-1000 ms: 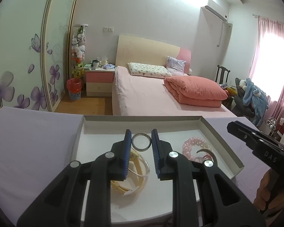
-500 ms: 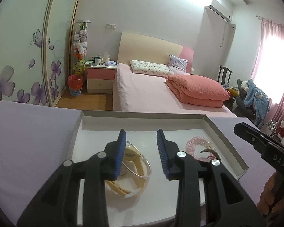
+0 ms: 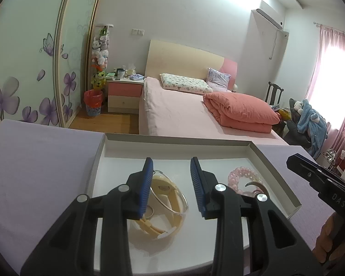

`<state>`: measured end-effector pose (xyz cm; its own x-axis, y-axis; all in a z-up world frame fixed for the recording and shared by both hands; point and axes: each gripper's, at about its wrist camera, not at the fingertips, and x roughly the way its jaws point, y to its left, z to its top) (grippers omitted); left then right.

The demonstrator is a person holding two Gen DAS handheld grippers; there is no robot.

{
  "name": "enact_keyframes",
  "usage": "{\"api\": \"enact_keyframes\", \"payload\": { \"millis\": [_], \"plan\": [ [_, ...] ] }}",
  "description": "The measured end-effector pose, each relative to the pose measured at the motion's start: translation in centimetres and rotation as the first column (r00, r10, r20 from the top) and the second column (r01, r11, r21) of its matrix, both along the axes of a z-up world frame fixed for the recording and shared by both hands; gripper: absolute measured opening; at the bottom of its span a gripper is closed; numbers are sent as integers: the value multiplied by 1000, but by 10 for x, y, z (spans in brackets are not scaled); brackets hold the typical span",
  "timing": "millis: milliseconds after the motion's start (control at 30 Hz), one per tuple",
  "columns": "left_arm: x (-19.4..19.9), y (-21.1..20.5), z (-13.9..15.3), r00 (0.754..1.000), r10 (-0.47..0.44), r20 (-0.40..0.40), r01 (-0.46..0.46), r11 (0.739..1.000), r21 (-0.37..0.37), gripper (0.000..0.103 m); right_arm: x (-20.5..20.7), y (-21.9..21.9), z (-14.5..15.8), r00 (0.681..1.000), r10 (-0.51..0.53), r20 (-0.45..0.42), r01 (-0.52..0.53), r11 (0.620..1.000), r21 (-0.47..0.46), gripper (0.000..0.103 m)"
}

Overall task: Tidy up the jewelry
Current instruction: 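Move the right tool to the pearl bracelet while the left tool approaches a pearl earring, then grasp the pearl bracelet with the right tool while the left tool grasps the pearl earring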

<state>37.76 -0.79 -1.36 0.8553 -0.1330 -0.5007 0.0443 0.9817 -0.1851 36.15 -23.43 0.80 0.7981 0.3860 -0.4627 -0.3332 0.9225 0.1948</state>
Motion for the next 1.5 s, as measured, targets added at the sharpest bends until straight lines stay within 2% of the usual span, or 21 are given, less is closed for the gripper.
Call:
{"api": "enact_keyframes", "payload": {
  "millis": [300,433,500,667,867,933,967,1100,1300,1500],
  "plan": [
    [-45,12,0,1000,-16,9,16,1000,-7,41,-43,-6,-8,998,23,-57,-25,999,-37,29],
    [-76,17,-3,1000,-29,9,29,1000,-3,44,-68,-10,-23,992,23,-124,-34,995,-91,29],
    [-88,19,-4,999,-35,4,35,999,-1,45,-79,-12,-36,982,10,-186,-34,991,-127,29],
    [-108,16,-7,998,-60,-11,60,998,-2,46,-84,-8,-56,956,-5,-294,-48,984,-172,29],
    [-129,14,-5,997,-80,-25,79,997,-15,50,-82,6,-62,938,-15,-345,-70,970,-231,29],
    [-137,12,-5,995,-90,-36,89,996,-16,52,-90,9,-64,948,-24,-316,-67,959,-276,19],
    [-138,12,-6,995,-93,-40,93,996,-16,52,-93,8,-65,949,-20,-316,-72,958,-279,11],
    [-151,5,-15,989,-119,-85,118,993,-11,58,-103,-7,-65,944,-66,-324,-27,961,-274,11],
    [-159,-9,-32,974,-147,-173,155,988,30,58,-116,-53,-66,918,-194,-345,113,964,-242,11],
    [-157,-22,-48,954,-167,-249,187,981,59,55,-124,-66,-65,912,-215,-349,144,965,-219,11]
  ]
}}
